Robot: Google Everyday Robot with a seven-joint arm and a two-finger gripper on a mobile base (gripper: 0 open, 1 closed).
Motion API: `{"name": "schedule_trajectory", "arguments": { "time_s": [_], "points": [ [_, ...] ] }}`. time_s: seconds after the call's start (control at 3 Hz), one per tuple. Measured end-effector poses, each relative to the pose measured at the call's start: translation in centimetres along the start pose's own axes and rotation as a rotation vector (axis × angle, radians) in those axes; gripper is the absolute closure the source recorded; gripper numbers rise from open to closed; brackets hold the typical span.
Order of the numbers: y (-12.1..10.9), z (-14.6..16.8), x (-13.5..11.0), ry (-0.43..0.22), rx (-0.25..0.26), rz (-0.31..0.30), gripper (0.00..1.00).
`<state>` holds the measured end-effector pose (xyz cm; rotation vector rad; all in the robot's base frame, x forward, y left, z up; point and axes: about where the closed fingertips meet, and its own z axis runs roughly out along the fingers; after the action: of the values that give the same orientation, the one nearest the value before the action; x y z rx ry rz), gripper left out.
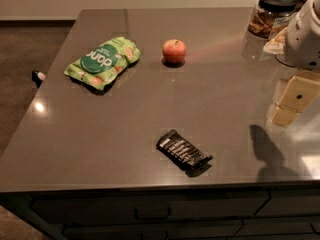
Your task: Move rxbar chocolate near green rice chip bag
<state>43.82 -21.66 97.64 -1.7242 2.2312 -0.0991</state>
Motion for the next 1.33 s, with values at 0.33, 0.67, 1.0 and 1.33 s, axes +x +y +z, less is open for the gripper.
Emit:
{"name": "schedule_trajectory", "arguments": {
  "time_s": [0.33,0.67,1.0,1.33],
  "points": [
    [0.0,0.0,0.0,0.000,0.000,0.000,0.00],
    [-0.1,0.9,-0.5,-0.017,-0.020,0.013,0.00],
    [0.9,2.5,-1.2,-0.051,-0.064,0.026,0.00],
    [3.1,4.2,-2.0,-0.120,-0.105,0.039,0.00]
  ]
}}
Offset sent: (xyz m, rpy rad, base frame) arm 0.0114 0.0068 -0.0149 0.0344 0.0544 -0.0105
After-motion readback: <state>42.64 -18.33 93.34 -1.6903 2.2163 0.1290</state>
